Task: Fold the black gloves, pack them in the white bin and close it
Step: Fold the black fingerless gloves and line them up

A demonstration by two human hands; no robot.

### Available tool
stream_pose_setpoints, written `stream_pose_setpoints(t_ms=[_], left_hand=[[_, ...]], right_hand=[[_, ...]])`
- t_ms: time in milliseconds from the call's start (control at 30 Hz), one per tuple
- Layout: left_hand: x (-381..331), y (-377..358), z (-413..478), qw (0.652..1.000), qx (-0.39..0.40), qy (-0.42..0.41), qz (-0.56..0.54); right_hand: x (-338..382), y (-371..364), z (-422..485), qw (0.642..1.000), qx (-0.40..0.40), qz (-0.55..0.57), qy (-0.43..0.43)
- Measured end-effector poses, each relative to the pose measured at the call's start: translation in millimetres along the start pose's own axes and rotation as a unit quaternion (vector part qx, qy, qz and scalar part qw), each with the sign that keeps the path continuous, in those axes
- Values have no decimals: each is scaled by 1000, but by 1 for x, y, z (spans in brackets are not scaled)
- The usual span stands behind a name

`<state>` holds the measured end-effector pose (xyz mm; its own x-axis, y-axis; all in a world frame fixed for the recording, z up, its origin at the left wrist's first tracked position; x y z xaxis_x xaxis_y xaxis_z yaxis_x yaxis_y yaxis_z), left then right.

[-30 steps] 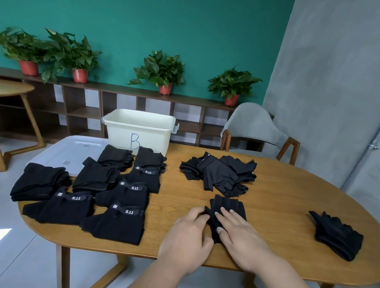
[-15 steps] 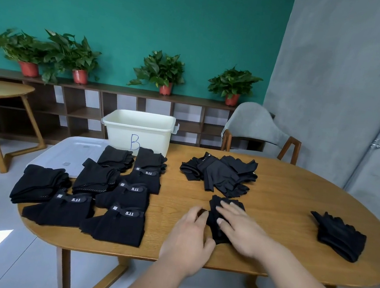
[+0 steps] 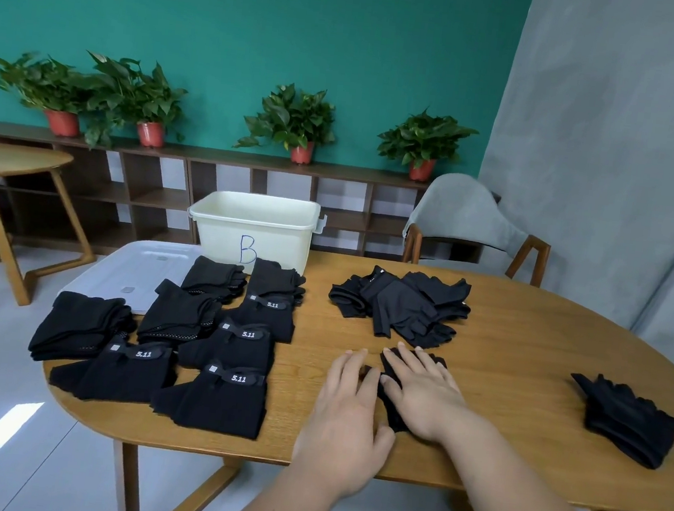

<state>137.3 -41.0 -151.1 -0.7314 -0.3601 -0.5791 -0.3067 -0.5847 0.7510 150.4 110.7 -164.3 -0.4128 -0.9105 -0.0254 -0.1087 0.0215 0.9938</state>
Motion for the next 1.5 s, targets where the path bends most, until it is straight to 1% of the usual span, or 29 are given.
stream_pose_setpoints(t_ms=[167,233,300,333,367,433,467,533,600,667,700,800,900,933,1000,1067,1100,1167,1233,1367,1500], left_hand=[[-8,-2,-4,999,31,-38,10],[-10,-1,-4,998,31,-46,20],[-11,-2,-3,998,23,-52,39],[-11,-2,-3,997,23,-54,46],[-10,-4,-3,997,25,-56,51],[-11,-6,-3,996,27,-63,62],[-11,-6,-3,995,25,-66,71],[-11,-6,-3,994,22,-66,83],[-9,-6,-2,994,27,-57,90],[-7,-6,-3,994,32,-41,97],[-5,-7,-2,994,34,-33,99],[-2,-9,1,995,43,-8,95],[-1,-9,1,995,41,6,94],[-2,-8,-1,995,34,1,95],[-9,-6,-3,995,23,-34,96],[-16,-7,-5,992,25,-78,99],[-16,-8,-5,990,30,-87,102],[-13,-10,-4,991,41,-77,103],[-8,-10,-2,993,42,-53,97],[-3,-12,1,995,51,-19,79],[-1,-11,2,997,42,-8,61]], right_hand=[[-2,-4,-3,1000,4,-9,0],[-2,-4,-7,1000,0,-2,-5],[-2,-3,-12,1000,-20,12,-9],[-2,-3,-15,999,-46,23,-8],[-3,-1,-18,995,-88,42,-5],[-9,5,-29,975,-191,111,-1],[-14,8,-34,962,-229,146,-2],[-21,9,-42,948,-261,183,-6],[-23,9,-52,948,-271,169,-11],[-22,7,-64,954,-272,126,-19],[-22,4,-68,960,-258,103,-22],[-18,-7,-68,982,-181,47,-16],[-16,-8,-66,989,-143,42,-6],[-15,-8,-67,989,-143,45,-2],[-15,-5,-69,986,-159,56,8],[-16,-2,-74,978,-196,74,20],[-17,-1,-76,972,-214,89,25],[-19,-1,-80,963,-234,129,28],[-22,-3,-81,960,-230,161,25],[-26,-3,-80,958,-222,181,20],[-31,0,-80,949,-237,209,-8]])
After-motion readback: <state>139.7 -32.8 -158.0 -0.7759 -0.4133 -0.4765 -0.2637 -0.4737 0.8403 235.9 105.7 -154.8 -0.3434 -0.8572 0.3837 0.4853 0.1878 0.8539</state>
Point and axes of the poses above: each hand's wrist, its own z-axis towards the middle knuckle, its own y-axis out of the back of the hand, x = y × z, the point moved 8 cm from there along z, towards the middle knuckle, and after that the axes turned 11 degrees about -z, right-handed, at the moved point
